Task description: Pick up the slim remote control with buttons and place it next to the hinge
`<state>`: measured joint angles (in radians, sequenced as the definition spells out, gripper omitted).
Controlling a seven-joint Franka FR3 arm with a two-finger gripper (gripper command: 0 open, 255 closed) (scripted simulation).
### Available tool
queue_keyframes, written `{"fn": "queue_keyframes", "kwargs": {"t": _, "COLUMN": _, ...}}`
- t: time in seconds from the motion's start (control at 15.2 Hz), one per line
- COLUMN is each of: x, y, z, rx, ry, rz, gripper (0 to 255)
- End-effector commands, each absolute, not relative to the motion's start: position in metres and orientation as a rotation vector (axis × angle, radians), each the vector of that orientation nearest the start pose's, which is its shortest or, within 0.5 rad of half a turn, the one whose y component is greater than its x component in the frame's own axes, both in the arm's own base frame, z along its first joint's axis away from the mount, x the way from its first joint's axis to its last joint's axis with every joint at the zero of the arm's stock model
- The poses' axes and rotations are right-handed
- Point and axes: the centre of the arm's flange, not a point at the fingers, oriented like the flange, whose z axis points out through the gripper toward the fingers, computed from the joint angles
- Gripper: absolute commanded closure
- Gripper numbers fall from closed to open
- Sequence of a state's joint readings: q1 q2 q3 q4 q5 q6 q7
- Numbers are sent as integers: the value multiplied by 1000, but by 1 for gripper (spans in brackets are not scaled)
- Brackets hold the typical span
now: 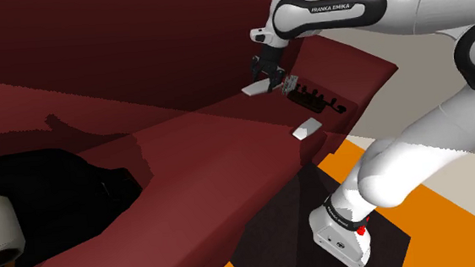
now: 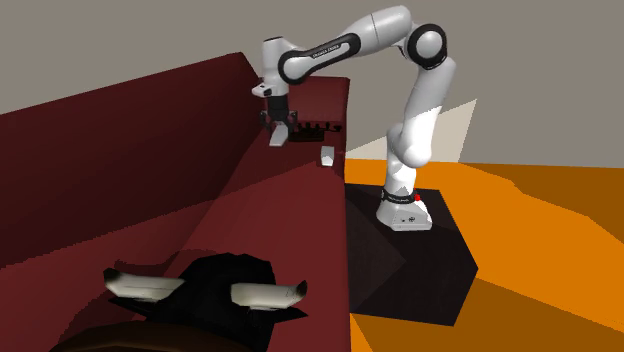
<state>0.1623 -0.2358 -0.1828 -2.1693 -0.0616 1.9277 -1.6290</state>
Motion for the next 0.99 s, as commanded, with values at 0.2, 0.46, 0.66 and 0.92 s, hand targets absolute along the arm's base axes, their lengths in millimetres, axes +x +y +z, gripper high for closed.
{"fn": "queue_keyframes", "kwargs": {"t": 0.2, "x": 492, "y": -86, "z": 491, "rx": 2144, "ry": 2291, "rz": -27, "gripper": 255}}
{"fn": "queue_keyframes", "kwargs": {"t": 0.46, "x": 500, "y": -138, "z": 492, "rx": 2144, "ry": 2291, "rz": -27, "gripper": 255}}
{"fn": "queue_keyframes", "kwargs": {"t": 0.66, "x": 506, "y": -177, "z": 492, "rx": 2144, "ry": 2291, "rz": -27, "gripper": 255}}
{"fn": "queue_keyframes", "kwargs": {"t": 0.92, "x": 514, "y": -229, "z": 492, "rx": 2144, "ry": 2291, "rz": -27, "gripper": 255}}
